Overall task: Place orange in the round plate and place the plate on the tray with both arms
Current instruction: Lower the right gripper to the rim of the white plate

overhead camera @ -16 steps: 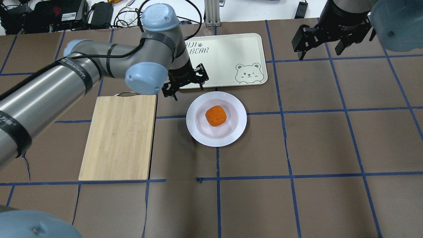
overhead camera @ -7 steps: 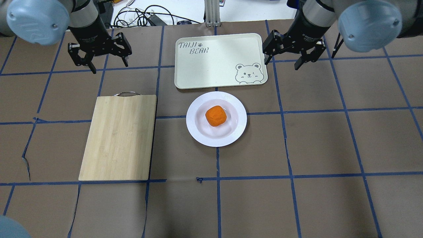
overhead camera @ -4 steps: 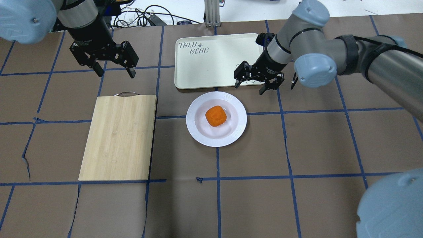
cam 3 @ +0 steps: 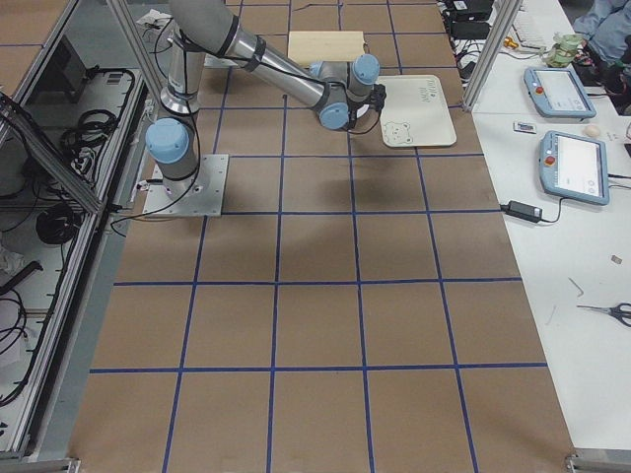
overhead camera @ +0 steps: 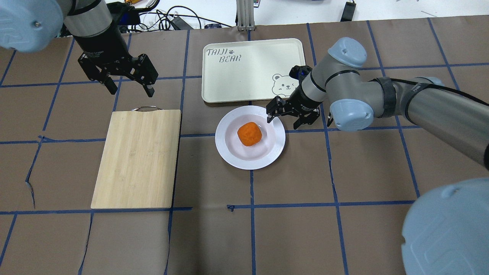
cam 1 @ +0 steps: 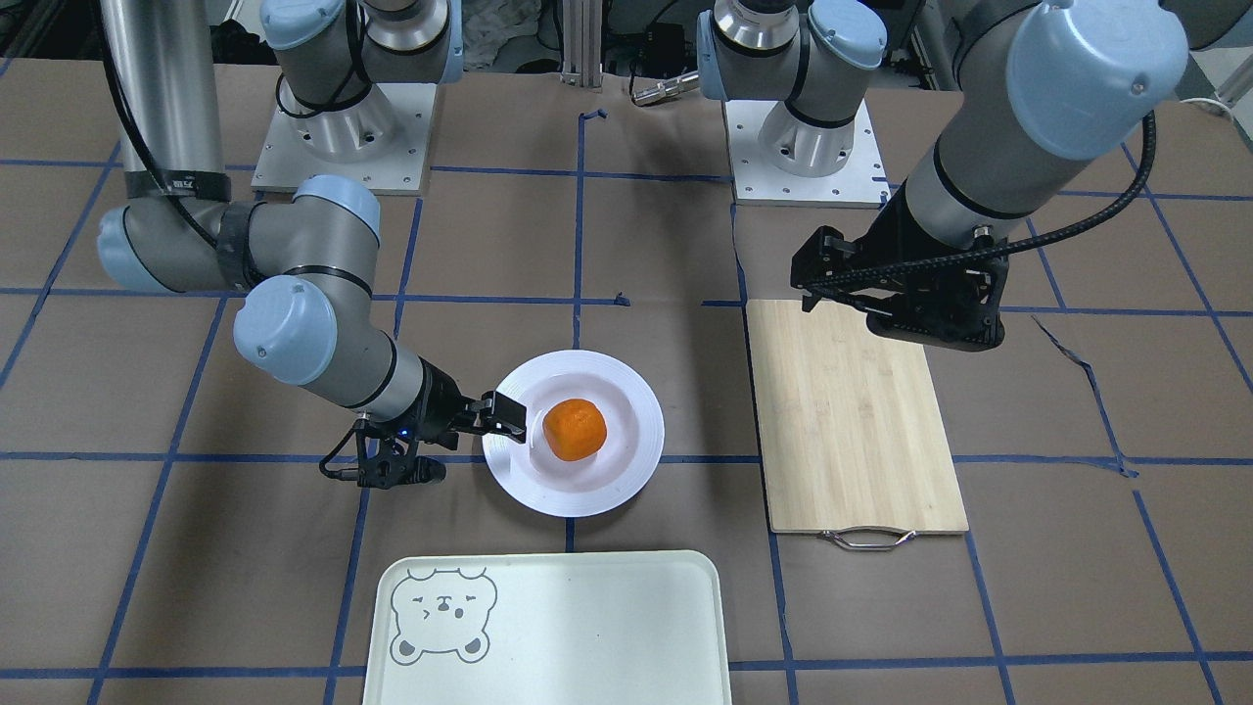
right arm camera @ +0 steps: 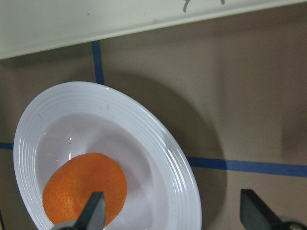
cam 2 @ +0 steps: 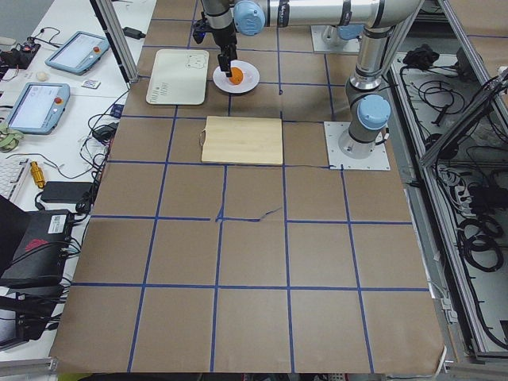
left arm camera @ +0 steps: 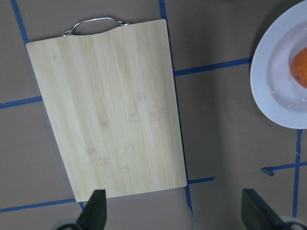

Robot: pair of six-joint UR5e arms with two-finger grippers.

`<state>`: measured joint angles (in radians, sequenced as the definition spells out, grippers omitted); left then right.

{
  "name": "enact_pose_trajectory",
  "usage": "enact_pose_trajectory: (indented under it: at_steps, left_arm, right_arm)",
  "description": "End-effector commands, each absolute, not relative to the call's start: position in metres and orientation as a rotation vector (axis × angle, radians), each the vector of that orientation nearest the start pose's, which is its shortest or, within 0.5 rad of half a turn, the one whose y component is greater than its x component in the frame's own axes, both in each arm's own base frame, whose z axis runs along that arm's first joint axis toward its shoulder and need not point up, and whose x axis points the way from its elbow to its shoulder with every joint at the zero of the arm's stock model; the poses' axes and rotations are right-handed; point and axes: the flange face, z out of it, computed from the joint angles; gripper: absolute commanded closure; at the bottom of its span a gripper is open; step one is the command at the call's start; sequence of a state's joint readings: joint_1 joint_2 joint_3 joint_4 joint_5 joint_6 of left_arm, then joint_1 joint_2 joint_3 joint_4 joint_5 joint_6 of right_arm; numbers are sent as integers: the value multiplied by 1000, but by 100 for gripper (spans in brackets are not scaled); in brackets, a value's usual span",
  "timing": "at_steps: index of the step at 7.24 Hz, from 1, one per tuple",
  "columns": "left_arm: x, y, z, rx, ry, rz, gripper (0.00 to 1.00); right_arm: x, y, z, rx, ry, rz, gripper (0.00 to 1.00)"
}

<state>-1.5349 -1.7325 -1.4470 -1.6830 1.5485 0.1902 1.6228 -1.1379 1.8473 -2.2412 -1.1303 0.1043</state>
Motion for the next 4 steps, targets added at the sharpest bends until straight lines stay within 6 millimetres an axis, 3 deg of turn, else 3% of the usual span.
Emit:
enact_pose_trajectory:
  at_steps: [1, 2, 4]
  left_arm:
    - [-117, -539, 449, 248, 3148, 230, 0]
    - [-116, -535, 437, 241, 3146, 264, 0]
    - [-109, -539, 441, 210, 3150, 165, 0]
  right_arm:
    - [207, -562, 179, 88, 2691, 118, 0]
    - [207, -557, 174, 86, 2689, 110, 0]
    - [208, -551, 159, 73, 2687, 28, 1]
